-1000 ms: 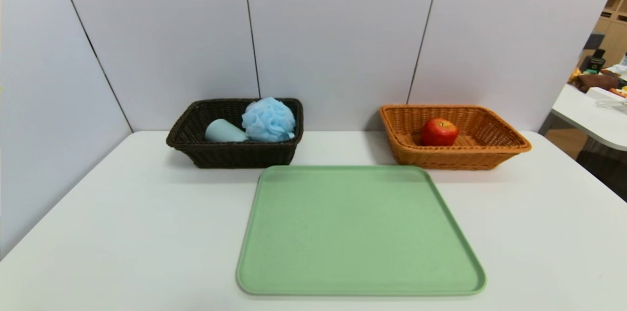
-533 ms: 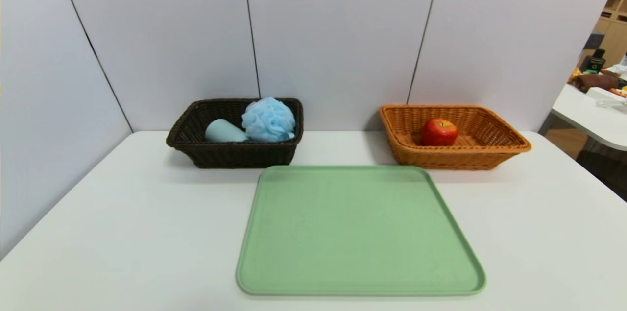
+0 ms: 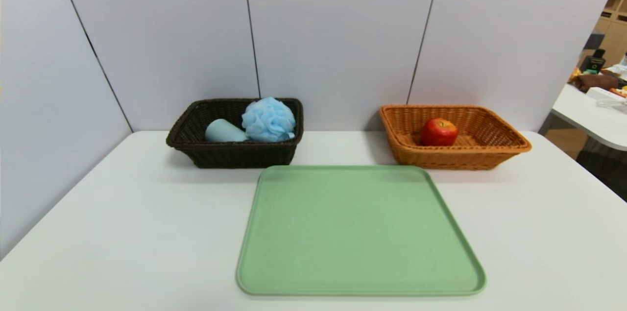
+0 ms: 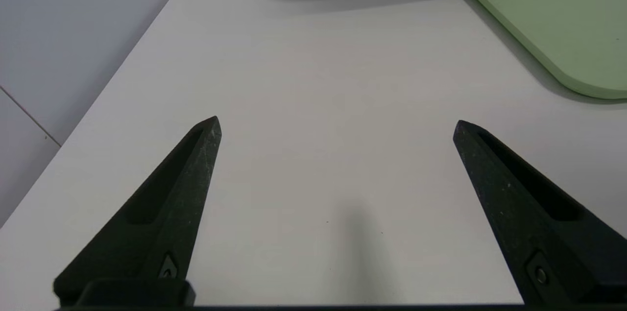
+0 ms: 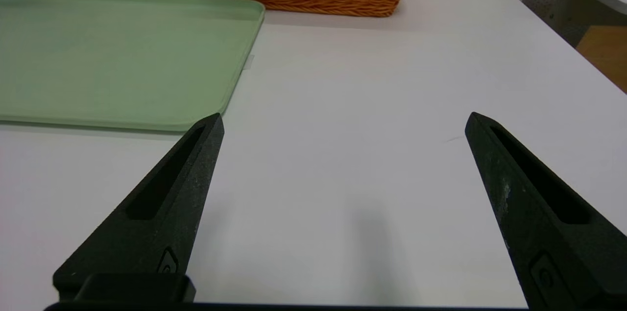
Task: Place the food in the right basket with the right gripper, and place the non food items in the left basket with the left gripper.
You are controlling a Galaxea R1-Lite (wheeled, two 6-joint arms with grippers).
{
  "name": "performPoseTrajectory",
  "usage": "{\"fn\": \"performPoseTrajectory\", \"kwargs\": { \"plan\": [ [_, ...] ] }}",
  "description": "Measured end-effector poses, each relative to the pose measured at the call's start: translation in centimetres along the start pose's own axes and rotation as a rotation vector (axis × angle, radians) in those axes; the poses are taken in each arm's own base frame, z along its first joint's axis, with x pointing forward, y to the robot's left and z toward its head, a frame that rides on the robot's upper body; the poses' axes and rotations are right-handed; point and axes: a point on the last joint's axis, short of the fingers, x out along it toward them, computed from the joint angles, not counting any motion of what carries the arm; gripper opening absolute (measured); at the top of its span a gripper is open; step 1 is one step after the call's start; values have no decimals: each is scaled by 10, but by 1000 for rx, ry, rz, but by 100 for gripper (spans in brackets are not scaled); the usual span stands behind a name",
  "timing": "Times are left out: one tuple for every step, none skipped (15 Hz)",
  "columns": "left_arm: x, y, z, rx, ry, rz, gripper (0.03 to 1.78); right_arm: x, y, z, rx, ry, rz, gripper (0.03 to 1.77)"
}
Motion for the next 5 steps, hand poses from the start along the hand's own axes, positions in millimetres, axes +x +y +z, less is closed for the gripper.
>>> {"fn": "performPoseTrajectory", "kwargs": {
  "plan": [
    [0,0,0,0,0,0,169,0,0,1,1,-2,-1,170],
    [0,0,0,0,0,0,169,0,0,1,3,-8,-2,170],
    [0,0,0,0,0,0,169,0,0,1,5,-13,-3,170],
    [0,0,0,0,0,0,169,0,0,1,8,-12,-8,170],
    [0,0,0,0,0,0,169,0,0,1,13,-17,-10,170]
  ]
}}
